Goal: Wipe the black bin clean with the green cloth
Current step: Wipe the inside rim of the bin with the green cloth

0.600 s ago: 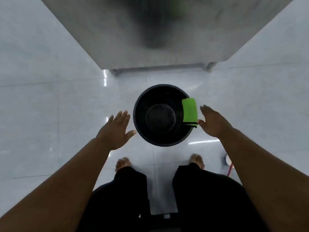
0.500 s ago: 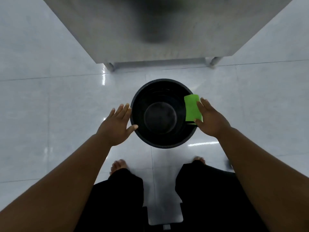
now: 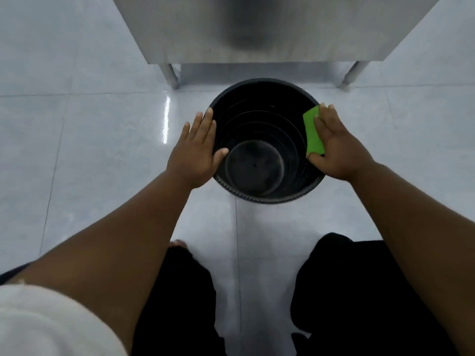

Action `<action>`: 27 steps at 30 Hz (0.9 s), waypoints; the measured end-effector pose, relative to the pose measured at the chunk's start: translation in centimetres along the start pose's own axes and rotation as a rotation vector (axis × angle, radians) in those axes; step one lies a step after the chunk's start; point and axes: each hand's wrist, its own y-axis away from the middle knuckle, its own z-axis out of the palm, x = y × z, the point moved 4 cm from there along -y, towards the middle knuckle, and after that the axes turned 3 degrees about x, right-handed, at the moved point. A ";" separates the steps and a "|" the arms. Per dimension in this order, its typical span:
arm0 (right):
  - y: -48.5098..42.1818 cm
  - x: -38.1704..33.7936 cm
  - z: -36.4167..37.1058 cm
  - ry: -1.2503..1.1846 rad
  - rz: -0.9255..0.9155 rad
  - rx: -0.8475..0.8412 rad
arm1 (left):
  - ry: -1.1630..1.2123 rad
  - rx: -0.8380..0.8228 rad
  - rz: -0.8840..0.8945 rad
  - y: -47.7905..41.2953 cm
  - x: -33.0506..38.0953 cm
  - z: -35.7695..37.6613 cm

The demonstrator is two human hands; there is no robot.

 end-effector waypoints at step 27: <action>9.3 -5.1 -4.8 -0.251 0.165 0.372 | 0.123 0.047 0.167 5.1 10.0 -5.6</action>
